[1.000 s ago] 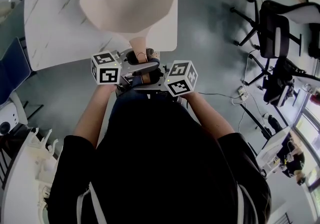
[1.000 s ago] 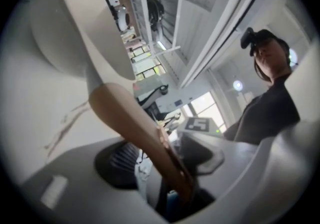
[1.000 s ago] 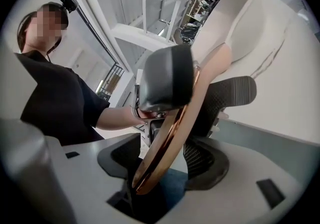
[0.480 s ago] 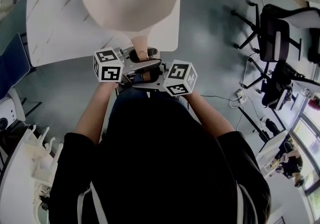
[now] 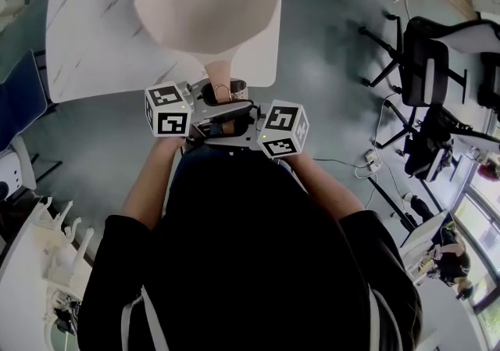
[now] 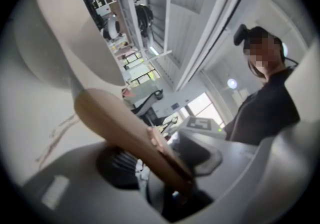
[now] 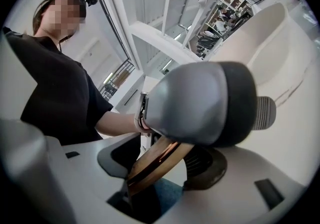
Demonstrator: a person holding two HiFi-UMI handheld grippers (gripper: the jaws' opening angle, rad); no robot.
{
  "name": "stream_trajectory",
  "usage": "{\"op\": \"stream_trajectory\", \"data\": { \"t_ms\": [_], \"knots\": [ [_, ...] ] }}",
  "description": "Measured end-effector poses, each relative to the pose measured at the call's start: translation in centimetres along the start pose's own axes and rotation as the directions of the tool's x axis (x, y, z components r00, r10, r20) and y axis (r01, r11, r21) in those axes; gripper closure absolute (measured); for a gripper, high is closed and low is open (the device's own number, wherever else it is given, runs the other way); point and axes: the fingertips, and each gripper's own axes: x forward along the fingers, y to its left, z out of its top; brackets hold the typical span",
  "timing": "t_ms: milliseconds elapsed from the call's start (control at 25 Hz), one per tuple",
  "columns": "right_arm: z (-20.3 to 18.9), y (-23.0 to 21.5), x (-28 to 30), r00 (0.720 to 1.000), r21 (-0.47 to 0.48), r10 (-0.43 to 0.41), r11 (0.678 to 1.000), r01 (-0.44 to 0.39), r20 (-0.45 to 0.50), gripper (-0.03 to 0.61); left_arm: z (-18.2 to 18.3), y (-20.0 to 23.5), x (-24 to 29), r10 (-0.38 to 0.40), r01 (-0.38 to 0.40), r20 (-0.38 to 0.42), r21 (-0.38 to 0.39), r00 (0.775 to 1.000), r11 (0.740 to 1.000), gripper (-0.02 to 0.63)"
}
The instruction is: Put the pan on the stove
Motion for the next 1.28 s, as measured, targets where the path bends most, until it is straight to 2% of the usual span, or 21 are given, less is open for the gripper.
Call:
{"op": "stream_trajectory", "data": {
  "t_ms": [280, 800, 1280],
  "knots": [
    [1.2, 1.4, -0.6, 0.999, 0.008, 0.033, 0.999, -0.033, 0.007, 0.344, 1.2, -1.3, 0.1, 0.009, -0.009, 0.038, 0.003, 0.999, 1.000, 0.362],
    [4.6, 4.2, -1.7, 0.999, -0.083, 0.035, 0.996, -0.035, 0.000, 0.342, 4.7, -5.0, 0.4, 0.010, -0.016, 0.052, 0.111, 0.999, 0.994, 0.354],
    [9.1, 5.8, -2.5, 0.999, -0.158, 0.034, 0.987, -0.031, 0.018, 0.341, 9.1, -7.4, 0.4, 0.014, -0.022, 0.046, 0.176, 0.999, 0.984, 0.350]
  ]
}}
